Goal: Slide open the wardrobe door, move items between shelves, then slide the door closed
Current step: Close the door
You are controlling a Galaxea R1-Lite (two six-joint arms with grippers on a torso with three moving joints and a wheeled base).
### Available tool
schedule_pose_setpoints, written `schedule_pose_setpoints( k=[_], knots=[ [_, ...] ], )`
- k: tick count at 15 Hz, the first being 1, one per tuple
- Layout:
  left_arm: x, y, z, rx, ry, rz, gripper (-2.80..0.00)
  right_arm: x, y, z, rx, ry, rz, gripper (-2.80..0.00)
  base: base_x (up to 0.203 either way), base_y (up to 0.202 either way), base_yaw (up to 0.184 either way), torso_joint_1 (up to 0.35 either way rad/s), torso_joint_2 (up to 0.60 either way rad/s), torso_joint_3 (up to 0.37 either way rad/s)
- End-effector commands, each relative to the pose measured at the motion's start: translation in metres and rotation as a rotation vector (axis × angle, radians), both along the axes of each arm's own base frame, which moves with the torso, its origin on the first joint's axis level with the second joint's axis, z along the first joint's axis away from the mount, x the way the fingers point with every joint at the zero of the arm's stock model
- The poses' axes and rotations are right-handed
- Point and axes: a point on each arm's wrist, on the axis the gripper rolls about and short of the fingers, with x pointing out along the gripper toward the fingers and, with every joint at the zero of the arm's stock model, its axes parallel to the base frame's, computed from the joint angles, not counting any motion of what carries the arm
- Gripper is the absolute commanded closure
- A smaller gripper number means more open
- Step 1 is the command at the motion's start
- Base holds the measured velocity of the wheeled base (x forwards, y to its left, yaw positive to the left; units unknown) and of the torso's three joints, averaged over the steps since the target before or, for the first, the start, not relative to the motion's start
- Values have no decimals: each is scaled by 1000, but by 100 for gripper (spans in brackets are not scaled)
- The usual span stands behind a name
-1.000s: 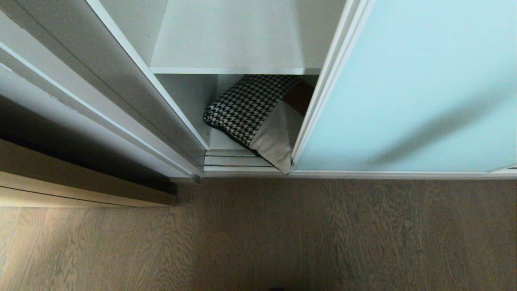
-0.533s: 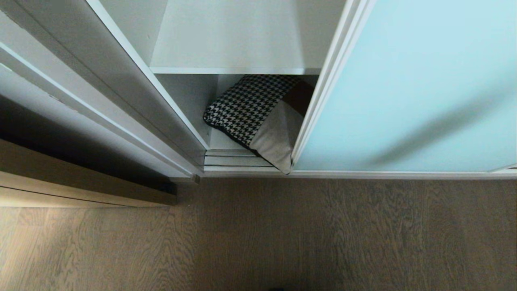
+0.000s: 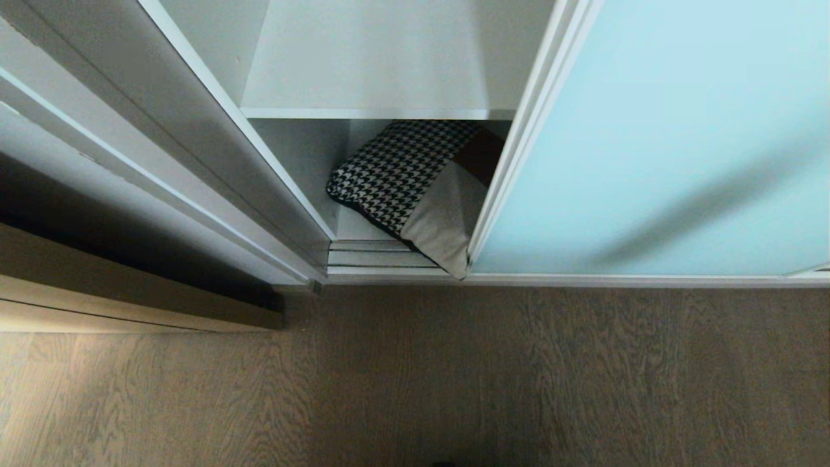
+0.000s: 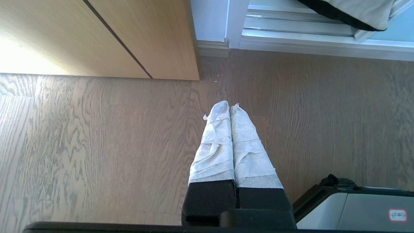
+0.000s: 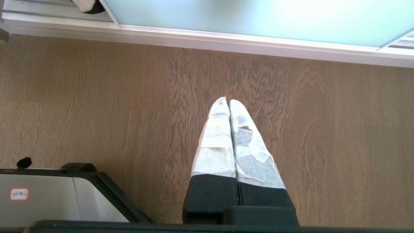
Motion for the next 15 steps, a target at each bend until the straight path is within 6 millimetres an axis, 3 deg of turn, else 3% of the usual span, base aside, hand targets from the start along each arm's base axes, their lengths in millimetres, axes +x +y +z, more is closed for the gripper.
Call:
schedule_pose_setpoints(
  k=[1, 15],
  knots=[
    [0, 0, 0, -1, 3, 1, 0, 0, 0, 0, -1, 0, 0, 0, 0, 0, 0, 0, 0, 0],
    [0, 0, 0, -1, 3, 1, 0, 0, 0, 0, -1, 2, 0, 0, 0, 0, 0, 0, 0, 0]
  ],
)
